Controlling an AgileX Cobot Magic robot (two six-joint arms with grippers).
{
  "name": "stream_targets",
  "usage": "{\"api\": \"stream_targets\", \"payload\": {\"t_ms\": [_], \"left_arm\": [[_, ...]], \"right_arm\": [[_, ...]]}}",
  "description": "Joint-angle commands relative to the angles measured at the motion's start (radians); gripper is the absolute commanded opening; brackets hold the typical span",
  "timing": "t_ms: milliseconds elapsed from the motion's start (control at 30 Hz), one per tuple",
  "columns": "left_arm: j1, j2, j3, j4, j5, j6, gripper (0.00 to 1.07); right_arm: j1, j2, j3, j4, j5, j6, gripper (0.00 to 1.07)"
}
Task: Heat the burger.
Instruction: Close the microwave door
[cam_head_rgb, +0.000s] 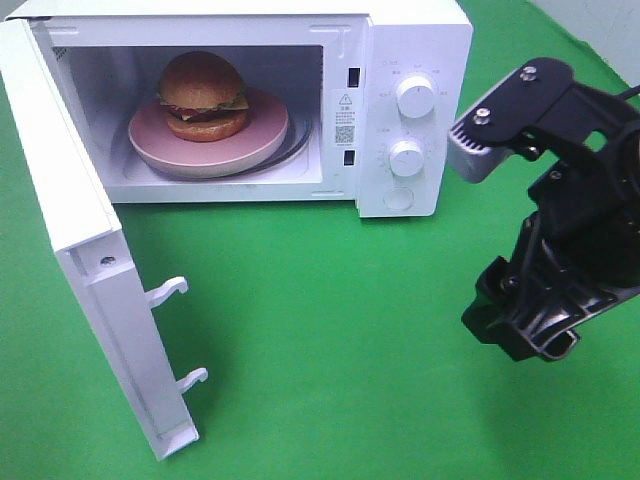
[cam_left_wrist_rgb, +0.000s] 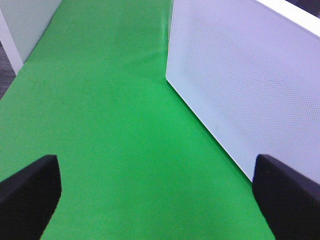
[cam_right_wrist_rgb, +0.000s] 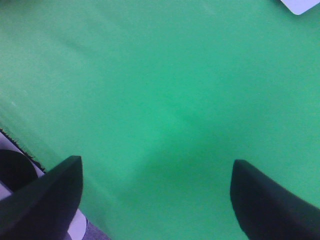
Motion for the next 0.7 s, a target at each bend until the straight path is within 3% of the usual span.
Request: {"api": "stream_targets", "payload": {"t_ms": [33, 233, 300, 367, 400, 433, 700], "left_arm": [[-0.004, -0.020, 0.002, 0.000, -0.010, -0.002, 0.96], [-0.004, -0.020, 0.002, 0.000, -0.010, -0.002, 0.96], [-0.004, -0.020, 0.002, 0.000, -0.010, -0.002, 0.96], [-0.004, -0.020, 0.002, 0.000, -0.010, -0.002, 0.96], [-0.004, -0.020, 0.002, 0.000, -0.010, -0.002, 0.96], [-0.004, -0.020, 0.002, 0.000, -0.010, -0.002, 0.96], [-0.004, -0.020, 0.002, 0.000, -0.010, -0.002, 0.96]], "right_arm": [[0.003, -0.080, 0.007, -0.016, 0.074, 0.046, 0.76], [-0.023, -0.189, 0.007, -0.024, 0.124, 0.079, 0.76], [-0.076, -0.220, 0.007, -0.018, 0.151, 0.082, 0.76], [-0.191, -0.263, 0.015, -0.011, 0.200, 0.082, 0.76], [-0.191, -0.263, 0.015, -0.011, 0.200, 0.082, 0.76], [-0.272, -0.296, 0.035, -0.011, 0.210, 0.082, 0.76], [-0.455, -0.476, 0.136, 0.026, 0.202, 0.082, 0.76]]}}
